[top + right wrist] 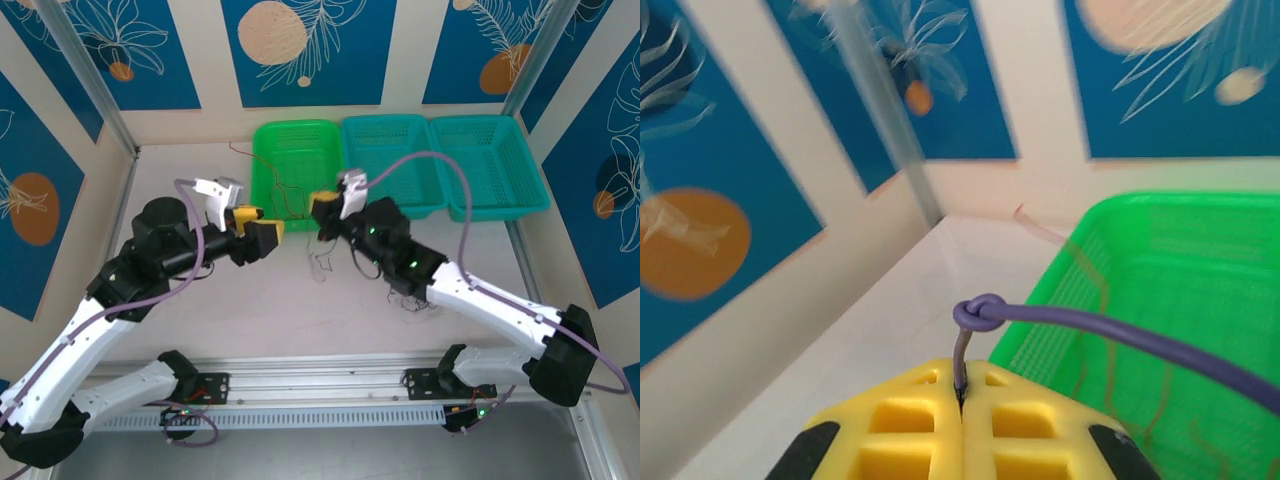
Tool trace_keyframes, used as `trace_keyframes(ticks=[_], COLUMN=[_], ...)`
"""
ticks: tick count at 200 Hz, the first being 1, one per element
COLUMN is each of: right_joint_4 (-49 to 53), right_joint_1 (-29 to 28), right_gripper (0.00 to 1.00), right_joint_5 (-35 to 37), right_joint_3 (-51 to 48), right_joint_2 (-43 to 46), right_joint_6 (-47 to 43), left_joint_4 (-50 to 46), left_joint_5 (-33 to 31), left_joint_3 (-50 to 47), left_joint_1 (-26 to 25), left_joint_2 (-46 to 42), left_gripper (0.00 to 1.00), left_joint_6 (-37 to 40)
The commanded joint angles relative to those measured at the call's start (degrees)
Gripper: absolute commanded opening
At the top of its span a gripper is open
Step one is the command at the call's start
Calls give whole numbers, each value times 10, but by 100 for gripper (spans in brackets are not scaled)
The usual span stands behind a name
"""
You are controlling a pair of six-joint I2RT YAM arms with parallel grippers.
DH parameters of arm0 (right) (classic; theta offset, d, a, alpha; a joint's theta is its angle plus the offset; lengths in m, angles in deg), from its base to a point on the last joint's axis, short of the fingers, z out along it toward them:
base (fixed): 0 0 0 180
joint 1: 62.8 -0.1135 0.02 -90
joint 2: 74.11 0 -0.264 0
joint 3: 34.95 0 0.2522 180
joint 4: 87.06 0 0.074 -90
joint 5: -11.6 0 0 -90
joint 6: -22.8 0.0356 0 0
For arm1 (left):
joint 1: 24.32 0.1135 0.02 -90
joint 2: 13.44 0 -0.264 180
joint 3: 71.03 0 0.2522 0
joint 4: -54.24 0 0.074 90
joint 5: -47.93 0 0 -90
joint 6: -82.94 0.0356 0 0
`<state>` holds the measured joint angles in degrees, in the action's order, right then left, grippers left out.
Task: Untangle the cables
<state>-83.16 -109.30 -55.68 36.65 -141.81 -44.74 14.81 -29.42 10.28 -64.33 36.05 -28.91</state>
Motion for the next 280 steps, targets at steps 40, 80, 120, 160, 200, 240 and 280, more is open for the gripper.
trace_keyframes(ticks=[40,80,120,160,200,240,280], right_joint_4=[133,166,250,344,453,489,521], right_joint_1=[227,329,350,356,371,420,447], right_gripper=[0,0,39,99,100,95,89], right_joint_5=[-62,-119,-143,-115,-148,-228,-316], right_joint_3=[191,273,366,452,462,297,301], right_joint_2=[-35,-171,-324,-356,-291,-161,-197], right_joint_6=[70,83,75,66,110,188,134], left_joint_4=[-19,-74,-93,-99,-71,11,37], left_joint_5=[18,17,12,25,54,86,104], left_joint_3=[-45,-51,-65,-81,-112,-155,-152], left_joint_1=[-4,-5,-4,-4,-4,-6,-7], left_joint_2=[-47,-50,-53,-56,-44,-25,18], left_gripper=[72,68,67,67,67,66,67], left_joint_6=[42,49,41,23,7,-20,-17])
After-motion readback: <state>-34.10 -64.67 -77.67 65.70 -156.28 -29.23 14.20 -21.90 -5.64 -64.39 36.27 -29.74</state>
